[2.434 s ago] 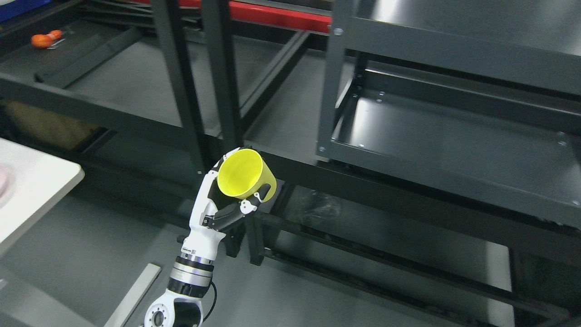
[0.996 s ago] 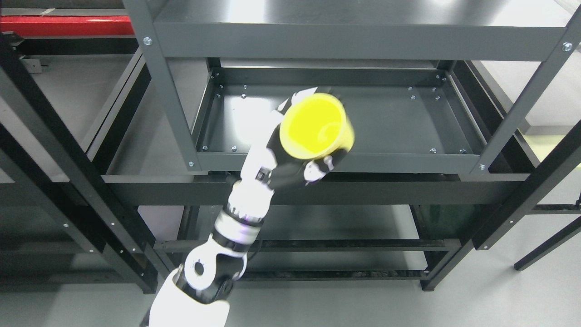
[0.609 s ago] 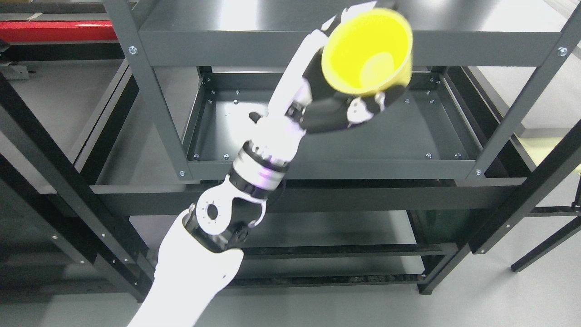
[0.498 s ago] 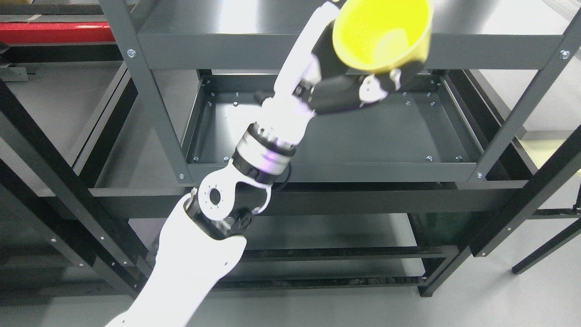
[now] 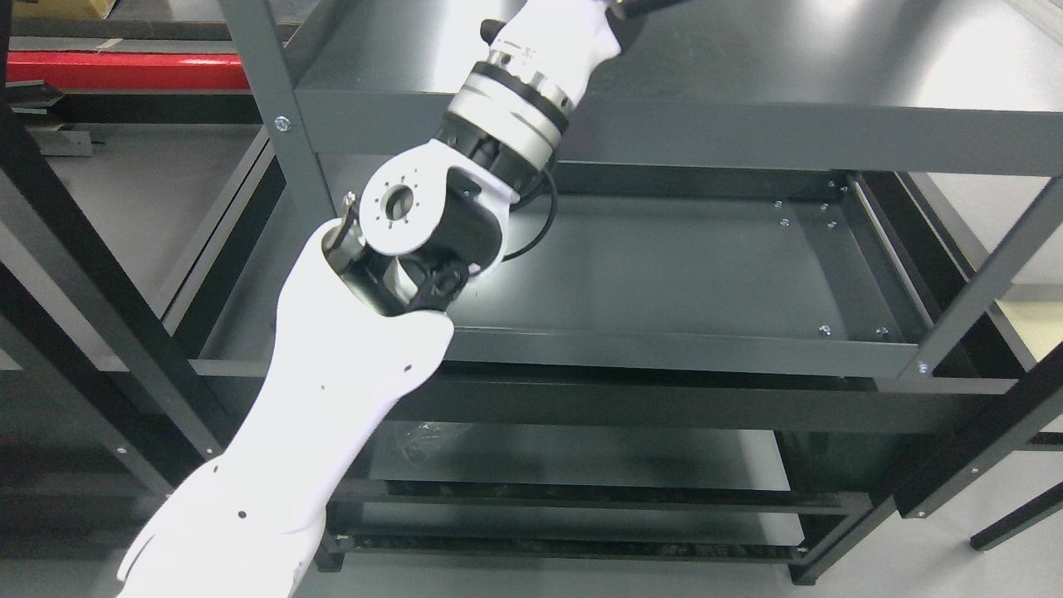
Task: Place yellow IKEA cup on middle right shelf
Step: 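Set the cup down on the upper shelf and open the left hand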
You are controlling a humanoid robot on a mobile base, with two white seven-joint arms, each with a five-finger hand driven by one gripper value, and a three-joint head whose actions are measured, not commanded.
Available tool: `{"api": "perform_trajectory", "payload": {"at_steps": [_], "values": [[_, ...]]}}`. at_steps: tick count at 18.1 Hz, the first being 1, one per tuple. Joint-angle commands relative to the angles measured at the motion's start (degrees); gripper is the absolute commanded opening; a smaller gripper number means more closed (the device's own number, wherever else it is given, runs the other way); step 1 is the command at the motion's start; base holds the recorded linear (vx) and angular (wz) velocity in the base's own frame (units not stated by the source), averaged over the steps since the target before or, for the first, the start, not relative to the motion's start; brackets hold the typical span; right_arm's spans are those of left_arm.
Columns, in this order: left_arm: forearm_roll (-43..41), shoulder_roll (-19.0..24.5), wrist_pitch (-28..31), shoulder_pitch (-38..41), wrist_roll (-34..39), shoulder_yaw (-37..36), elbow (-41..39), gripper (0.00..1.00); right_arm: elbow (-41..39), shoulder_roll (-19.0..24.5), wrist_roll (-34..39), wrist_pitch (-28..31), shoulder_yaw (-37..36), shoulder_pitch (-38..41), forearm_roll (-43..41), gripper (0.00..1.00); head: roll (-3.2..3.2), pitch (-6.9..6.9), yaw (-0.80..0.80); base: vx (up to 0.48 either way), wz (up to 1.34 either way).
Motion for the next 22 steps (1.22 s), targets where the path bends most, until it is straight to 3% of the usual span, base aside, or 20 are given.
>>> {"api": "perform_trajectory", "payload": {"at_steps": [1,6,8,13,18,22], "values": [[4.7,1.0,5.5,-3.9,1.4,3.8,17.7,0.00,0.0,-1.0,0.0,0.1,1.0,0.8,-1.4,0.99,0.00,0.00,0.00,0.047,0.05],[6.2,1.0,9.8,-3.9,1.2,3.4,22.2,0.01,0.0,-1.0,0.0,0.1,1.0,0.8,-1.4,0.99,0.00,0.00,0.00,0.014,0.02],[5.8,1.0,11.1,-3.9,1.0,3.1,22.7,0.08,0.0,-1.0,0.0,0.1,1.0,0.7,-1.4,0.99,0.00,0.00,0.00,0.000,0.00],[5.8,1.0,15.1,-4.5,0.6,1.1,22.7,0.37,0.0,-1.0,0.0,0.1,1.0,0.8,-1.4,0.99,0.00,0.00,0.00,0.000,0.00],[4.4,1.0,15.6,-6.1,-3.5,0.8,21.9,0.79,0.0,-1.0,0.0,0.1,1.0,0.8,-1.4,0.99,0.00,0.00,0.00,0.000,0.00],[2.9,1.0,15.8,-7.9,-3.4,0.9,19.8,0.98,0.0,-1.0,0.0,0.1,1.0,0.8,-1.4,0.99,0.00,0.00,0.00,0.000,0.00]]}}
